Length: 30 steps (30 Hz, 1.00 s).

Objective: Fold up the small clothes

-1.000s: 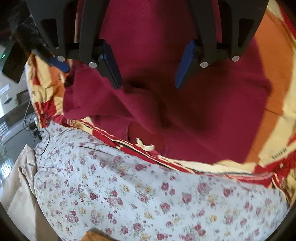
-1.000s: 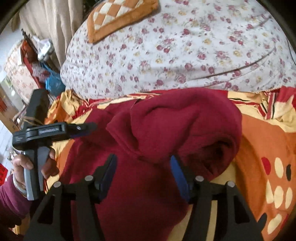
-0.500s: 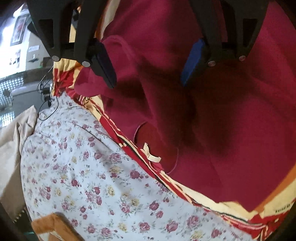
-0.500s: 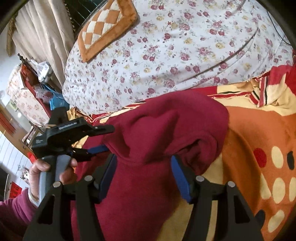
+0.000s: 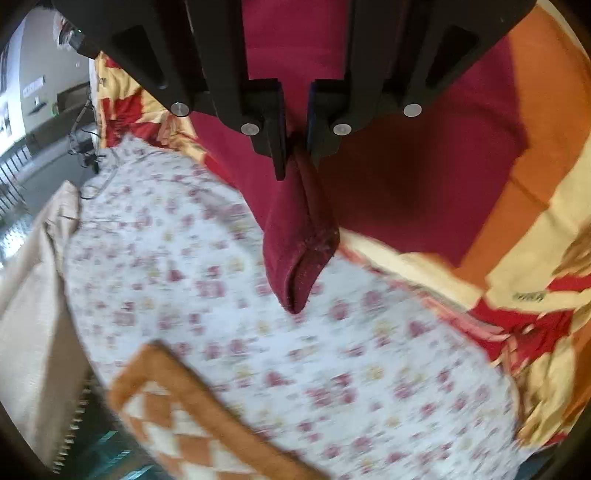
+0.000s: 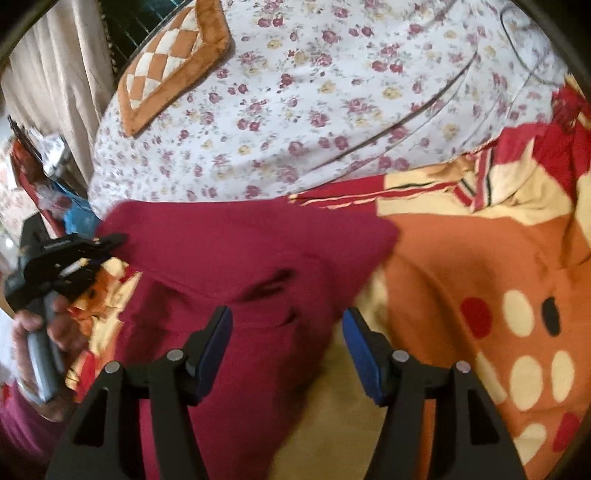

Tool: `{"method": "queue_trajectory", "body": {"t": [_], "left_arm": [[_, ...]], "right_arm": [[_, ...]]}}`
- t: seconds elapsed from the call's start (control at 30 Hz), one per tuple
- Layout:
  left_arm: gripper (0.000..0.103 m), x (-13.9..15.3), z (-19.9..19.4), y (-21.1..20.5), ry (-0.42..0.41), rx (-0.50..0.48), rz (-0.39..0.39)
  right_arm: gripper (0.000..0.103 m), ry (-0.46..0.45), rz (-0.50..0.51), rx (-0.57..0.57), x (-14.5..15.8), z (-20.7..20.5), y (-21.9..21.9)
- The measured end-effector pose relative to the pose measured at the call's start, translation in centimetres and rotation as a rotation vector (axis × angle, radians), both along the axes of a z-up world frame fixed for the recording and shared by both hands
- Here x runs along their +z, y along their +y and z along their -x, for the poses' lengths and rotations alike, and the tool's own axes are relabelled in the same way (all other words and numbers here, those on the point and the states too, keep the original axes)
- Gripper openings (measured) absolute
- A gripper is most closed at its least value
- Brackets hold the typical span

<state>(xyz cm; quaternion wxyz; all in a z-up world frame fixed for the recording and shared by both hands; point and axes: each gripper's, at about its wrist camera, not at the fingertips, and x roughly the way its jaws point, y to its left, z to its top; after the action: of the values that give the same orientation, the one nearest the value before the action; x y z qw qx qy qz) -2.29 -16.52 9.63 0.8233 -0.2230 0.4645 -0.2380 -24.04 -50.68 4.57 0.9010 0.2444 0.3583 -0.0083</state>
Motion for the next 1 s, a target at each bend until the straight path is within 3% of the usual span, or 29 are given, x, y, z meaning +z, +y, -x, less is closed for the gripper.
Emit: {"method": "queue_trajectory", "body": {"t": [0.1, 0.17, 0.27, 0.37, 0.5, 0.6, 0.77, 0.8, 0.9, 1.0], "left_arm": [[0.0, -1.5, -0.6, 1.0, 0.05, 0.01, -0.012], [0.0, -1.9, -0.4, 1.1, 0.051, 0.003, -0.014], [0.0, -1.8, -0.2, 1.2, 0.047, -0.006, -0.016], [0.0, -1.5, 0.0, 2.4, 0.043, 0.001, -0.001], [0.0, -0.8, 0.6, 4.1, 0.0, 0.012, -0.009], [0.0, -2.5, 0.9, 4.5, 0.025, -0.008, -0.059], [0.0, -6.2, 1.2, 5.0, 0.119, -0.034, -0.109], [0.0, -6.3, 1.3, 5.2, 0.121, -0.041, -0.102], [0.009, -6.3, 1.2, 5.8, 0.113, -0.047, -0.09], [0.01, -5.8, 1.1, 6.3, 0.097, -0.027, -0.085]], "right_arm": [[0.064, 0.01, 0.091, 0.0, 0.1, -0.3, 0.9], [0.055, 0.0, 0.148, 0.014, 0.6, -0.6, 1.8], [0.051, 0.024, 0.261, 0.02, 0.7, -1.9, 3.0], [0.011, 0.086, 0.316, 0.02, -0.1, -3.3, 3.0], [0.01, 0.025, 0.255, 0.012, 1.9, -0.9, 2.1], [0.01, 0.035, 0.261, 0.042, 2.2, 0.3, 2.4], [0.02, 0.234, 0.23, 0.105, -0.5, 0.4, 2.6], [0.022, 0.226, 0.185, 0.099, -0.2, 0.9, 1.9], [0.061, 0.136, 0.04, 0.017, 1.2, 2.6, -0.8], [0.067, 0.098, -0.045, -0.072, 1.5, 2.0, -2.9]]}}
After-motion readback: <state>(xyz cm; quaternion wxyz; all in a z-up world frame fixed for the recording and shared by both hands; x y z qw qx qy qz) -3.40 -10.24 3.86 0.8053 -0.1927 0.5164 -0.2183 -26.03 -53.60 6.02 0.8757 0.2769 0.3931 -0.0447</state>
